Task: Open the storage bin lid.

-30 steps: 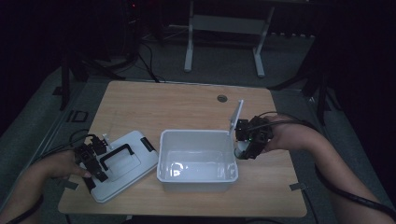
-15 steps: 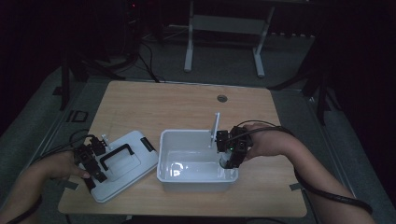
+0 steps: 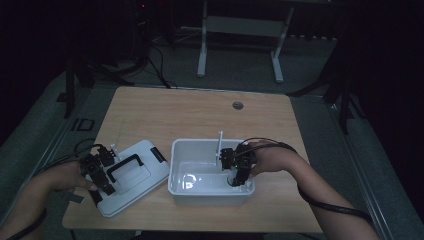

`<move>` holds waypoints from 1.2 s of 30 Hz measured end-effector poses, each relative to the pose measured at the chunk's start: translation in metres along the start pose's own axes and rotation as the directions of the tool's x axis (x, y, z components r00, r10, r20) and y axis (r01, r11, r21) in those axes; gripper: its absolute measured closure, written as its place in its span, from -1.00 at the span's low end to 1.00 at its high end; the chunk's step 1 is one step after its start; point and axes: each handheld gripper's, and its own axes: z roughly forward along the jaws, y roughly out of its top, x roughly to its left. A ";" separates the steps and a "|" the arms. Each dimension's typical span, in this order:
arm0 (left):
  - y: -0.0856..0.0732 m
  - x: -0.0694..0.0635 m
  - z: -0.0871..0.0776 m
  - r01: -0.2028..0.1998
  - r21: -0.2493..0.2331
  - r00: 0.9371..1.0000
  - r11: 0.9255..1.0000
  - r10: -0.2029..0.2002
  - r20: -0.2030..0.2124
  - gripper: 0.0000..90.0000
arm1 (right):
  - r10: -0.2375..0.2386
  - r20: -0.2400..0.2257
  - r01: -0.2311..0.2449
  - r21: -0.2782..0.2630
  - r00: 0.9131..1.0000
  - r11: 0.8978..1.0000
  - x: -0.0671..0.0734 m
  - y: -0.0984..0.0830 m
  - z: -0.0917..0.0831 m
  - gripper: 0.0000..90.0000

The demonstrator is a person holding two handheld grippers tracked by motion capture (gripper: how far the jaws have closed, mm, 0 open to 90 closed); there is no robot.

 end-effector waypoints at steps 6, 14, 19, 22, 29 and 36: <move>0.000 0.000 0.001 0.002 0.002 1.000 1.000 -0.002 0.002 -0.57 | -0.003 0.003 0.003 0.020 1.000 1.000 -0.002 0.006 0.015 0.11; 0.000 0.000 0.002 0.001 0.007 1.000 1.000 -0.001 0.008 -0.57 | -0.003 -0.019 0.004 0.021 1.000 1.000 -0.004 0.017 0.032 0.11; -0.001 0.001 0.001 0.003 0.006 1.000 1.000 -0.003 0.006 -0.57 | -0.008 -0.019 0.009 0.043 1.000 0.999 -0.005 0.024 0.044 0.11; -0.002 0.000 0.001 0.004 0.005 1.000 1.000 -0.004 0.006 -0.57 | -0.005 -0.025 0.006 0.046 1.000 0.999 -0.006 0.026 0.049 0.11; -0.002 0.001 0.005 0.003 0.011 1.000 1.000 -0.003 0.012 -0.57 | 0.009 -0.041 -0.006 0.074 0.999 0.997 -0.006 0.031 0.063 0.11; -0.002 0.001 0.004 0.002 0.013 1.000 1.000 -0.003 0.009 -0.57 | 0.029 -0.012 -0.027 0.084 1.000 0.996 -0.008 0.034 0.067 0.11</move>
